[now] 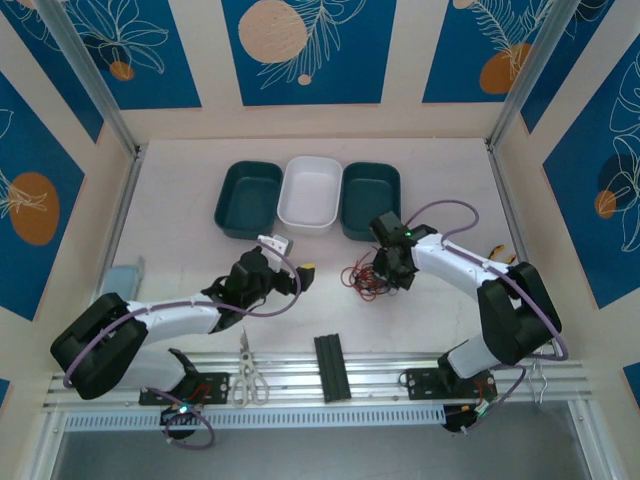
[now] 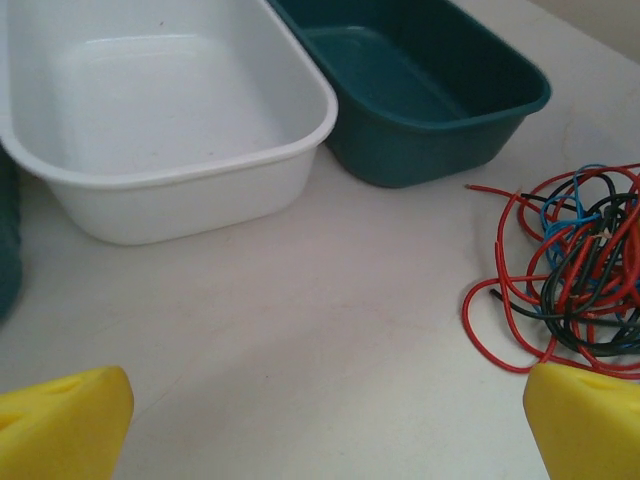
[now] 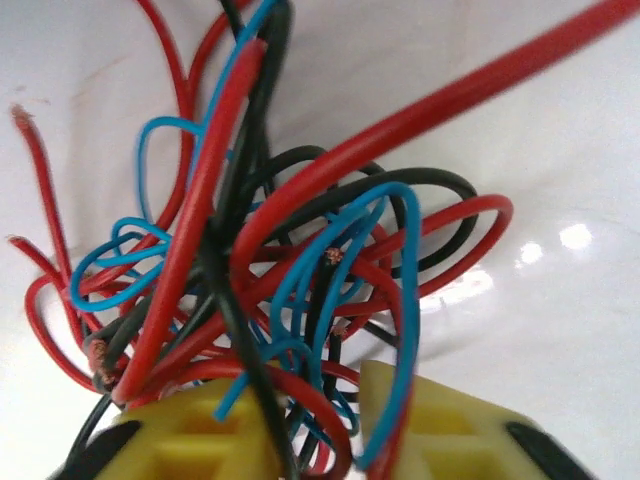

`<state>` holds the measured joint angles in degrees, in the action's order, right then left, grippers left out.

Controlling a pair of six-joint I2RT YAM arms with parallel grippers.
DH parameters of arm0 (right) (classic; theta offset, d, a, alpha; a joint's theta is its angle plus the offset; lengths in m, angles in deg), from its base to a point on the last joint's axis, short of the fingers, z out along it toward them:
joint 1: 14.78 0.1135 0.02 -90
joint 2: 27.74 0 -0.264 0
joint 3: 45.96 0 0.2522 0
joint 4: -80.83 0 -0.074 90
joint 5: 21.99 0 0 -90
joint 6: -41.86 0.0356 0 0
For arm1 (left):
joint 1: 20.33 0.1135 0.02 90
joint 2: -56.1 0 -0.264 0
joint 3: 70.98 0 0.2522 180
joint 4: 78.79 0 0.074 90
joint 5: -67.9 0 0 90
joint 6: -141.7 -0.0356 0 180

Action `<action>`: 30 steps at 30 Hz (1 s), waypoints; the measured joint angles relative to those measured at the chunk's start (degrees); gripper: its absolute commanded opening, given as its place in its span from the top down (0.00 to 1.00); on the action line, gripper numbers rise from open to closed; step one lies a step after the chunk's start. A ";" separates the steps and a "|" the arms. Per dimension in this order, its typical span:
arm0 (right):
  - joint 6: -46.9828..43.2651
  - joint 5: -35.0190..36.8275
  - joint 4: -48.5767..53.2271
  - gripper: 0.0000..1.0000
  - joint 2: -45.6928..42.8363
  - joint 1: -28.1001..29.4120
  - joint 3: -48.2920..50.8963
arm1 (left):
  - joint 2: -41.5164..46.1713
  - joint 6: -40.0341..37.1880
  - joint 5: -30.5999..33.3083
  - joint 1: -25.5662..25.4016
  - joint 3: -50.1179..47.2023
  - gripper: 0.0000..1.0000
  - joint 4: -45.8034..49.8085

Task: Untangle the cables

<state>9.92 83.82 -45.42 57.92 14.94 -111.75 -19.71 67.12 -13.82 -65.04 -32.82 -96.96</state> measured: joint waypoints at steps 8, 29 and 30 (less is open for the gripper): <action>1.22 -4.61 -2.56 0.87 2.78 6.51 -4.20 | 2.56 0.70 4.87 0.02 -0.09 0.02 1.62; -1.03 -9.60 -5.35 0.50 12.28 13.68 -15.58 | 2.51 10.54 0.24 7.02 -1.31 0.18 6.25; -1.05 -9.22 -4.92 0.47 12.17 13.66 -15.58 | 1.99 10.73 -0.68 7.17 -1.31 0.19 6.23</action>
<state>8.88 74.60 -50.34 70.10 28.60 -127.34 -17.73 77.85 -14.50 -57.87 -34.13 -90.73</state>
